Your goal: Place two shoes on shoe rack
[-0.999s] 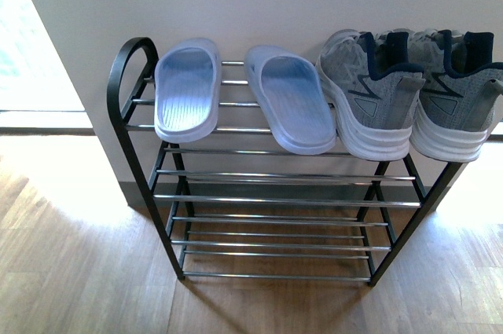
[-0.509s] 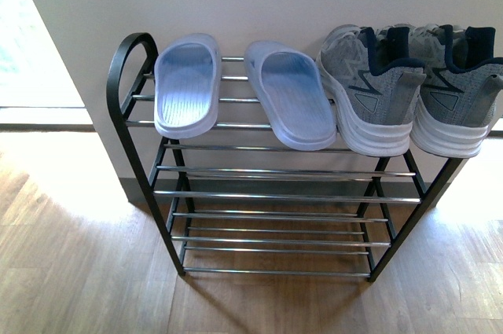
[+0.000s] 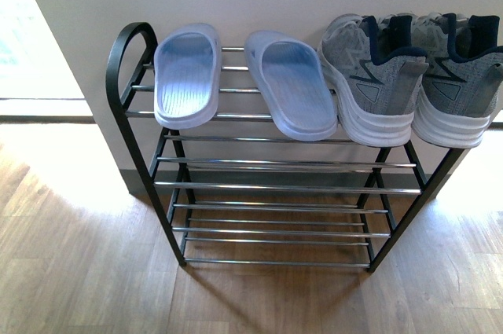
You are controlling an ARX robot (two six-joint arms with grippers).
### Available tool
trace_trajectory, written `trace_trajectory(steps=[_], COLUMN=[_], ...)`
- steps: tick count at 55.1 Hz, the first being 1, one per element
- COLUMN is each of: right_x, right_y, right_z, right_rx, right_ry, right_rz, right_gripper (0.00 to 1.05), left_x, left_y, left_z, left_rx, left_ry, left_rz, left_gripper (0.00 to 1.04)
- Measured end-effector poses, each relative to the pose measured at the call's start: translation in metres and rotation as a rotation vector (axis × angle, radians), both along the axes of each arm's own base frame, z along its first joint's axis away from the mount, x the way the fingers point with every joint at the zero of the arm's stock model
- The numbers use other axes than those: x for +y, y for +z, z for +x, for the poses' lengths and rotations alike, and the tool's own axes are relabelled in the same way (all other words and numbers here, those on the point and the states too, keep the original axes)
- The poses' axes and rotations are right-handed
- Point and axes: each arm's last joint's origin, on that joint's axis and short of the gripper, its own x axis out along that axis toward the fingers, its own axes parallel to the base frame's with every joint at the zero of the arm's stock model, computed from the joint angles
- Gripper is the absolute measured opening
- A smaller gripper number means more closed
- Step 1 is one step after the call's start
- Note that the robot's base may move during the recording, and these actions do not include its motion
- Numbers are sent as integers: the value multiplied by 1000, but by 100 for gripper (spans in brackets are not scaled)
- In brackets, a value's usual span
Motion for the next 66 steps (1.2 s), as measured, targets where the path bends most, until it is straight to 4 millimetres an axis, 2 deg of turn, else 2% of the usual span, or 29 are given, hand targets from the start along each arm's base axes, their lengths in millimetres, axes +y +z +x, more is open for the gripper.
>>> trace_trajectory(steps=[9, 66], right_x=[0, 0], right_y=[0, 0], right_z=[0, 0], right_rx=[0, 0], right_ry=[0, 0], right_rz=[0, 0], right_gripper=[96, 96], left_x=[0, 0], left_y=[-10, -4], left_z=[-10, -39], left_rx=[1, -24], left_ry=[0, -1], left_rz=[0, 0], left_gripper=[1, 1])
